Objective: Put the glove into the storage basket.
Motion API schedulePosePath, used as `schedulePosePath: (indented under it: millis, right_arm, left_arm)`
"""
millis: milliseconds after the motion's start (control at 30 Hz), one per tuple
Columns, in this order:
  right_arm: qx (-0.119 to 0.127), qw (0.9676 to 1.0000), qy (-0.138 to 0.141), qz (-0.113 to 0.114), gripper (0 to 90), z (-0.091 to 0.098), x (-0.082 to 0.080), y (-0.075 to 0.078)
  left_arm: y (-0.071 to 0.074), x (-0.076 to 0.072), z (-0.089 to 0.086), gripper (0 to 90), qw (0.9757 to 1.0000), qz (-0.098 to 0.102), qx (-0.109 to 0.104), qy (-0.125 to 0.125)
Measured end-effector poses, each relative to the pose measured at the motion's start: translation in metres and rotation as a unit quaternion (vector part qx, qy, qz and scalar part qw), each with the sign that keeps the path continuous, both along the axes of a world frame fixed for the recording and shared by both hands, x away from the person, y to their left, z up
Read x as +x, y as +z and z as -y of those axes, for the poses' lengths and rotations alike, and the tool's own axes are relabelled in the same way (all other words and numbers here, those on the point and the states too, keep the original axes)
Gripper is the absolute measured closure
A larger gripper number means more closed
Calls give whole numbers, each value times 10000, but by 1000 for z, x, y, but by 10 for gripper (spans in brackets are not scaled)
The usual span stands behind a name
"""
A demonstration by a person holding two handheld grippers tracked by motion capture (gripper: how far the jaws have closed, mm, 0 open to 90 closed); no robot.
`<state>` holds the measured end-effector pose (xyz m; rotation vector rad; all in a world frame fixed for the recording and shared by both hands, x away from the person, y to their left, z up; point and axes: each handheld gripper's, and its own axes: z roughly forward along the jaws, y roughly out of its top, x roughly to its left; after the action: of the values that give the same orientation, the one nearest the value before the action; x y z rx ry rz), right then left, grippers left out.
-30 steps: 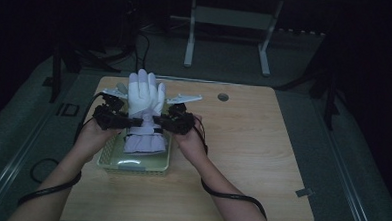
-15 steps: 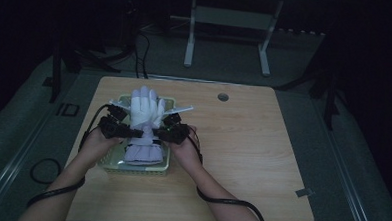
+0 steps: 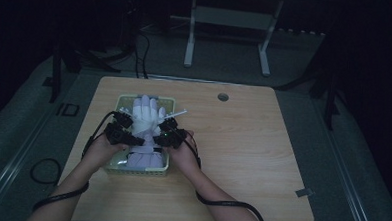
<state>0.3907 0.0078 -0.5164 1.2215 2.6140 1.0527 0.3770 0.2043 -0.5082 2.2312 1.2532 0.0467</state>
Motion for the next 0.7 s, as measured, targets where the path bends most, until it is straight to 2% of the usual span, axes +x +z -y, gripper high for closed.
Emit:
schedulePosePath:
  millis: [167, 200, 233, 267, 300, 333, 400, 433, 467, 500, 533, 567, 633, 700]
  right_arm:
    - [3, 10000, 1, 28, 736, -2, -1, 0]
    - [-25, 10000, 42, 72, 715, -2, -2, 0]
    - [13, 9998, 84, 165, 628, -1, -2, 2]
    - [13, 9998, 84, 165, 628, -1, -2, 2]
    - [43, 9995, 74, 297, 553, 1, -2, 6]
    - [43, 9995, 74, 297, 553, 1, -2, 6]
    - [236, 9989, 87, 390, 506, 4, -1, 11]
    - [322, 9981, 148, 496, 450, 7, 0, 16]
    - [322, 9981, 148, 496, 450, 7, 0, 16]
    - [408, 9974, 183, 565, 422, 10, 0, 18]
    - [461, 9971, 191, 576, 407, 12, 0, 20]
    - [546, 9967, 200, 573, 381, 14, 1, 22]
    - [689, 9958, 277, 527, 309, 19, 1, 23]
    - [756, 9946, 465, 532, 264, 23, 1, 24]
  left_arm:
    - [-3, 4, -6, 586, 9991, -356, -165, 151]
    - [-3, 5, -6, 572, 9990, -393, -107, 169]
    - [-4, 5, -5, 551, 9990, -402, -34, 190]
    - [-6, 5, -4, 551, 9989, -417, 44, 216]
    - [-8, 6, -2, 532, 9986, -443, 133, 247]
    - [-10, 7, -1, 532, 9983, -475, 194, 273]
    - [-13, 9, 0, 516, 9980, -492, 206, 333]
    - [-14, 10, 1, 487, 9976, -518, 230, 386]
    - [-15, 10, 2, 487, 9973, -502, 296, 445]
    - [-15, 10, 4, 424, 9963, -368, 570, 532]
    - [-14, 10, 6, 315, 9939, -249, 853, 659]
    - [-13, 10, 6, 237, 9927, -208, 955, 709]
    - [-11, 8, 5, 164, 9925, -44, 992, 715]
    - [-9, 6, 3, 147, 9926, 105, 958, 739]
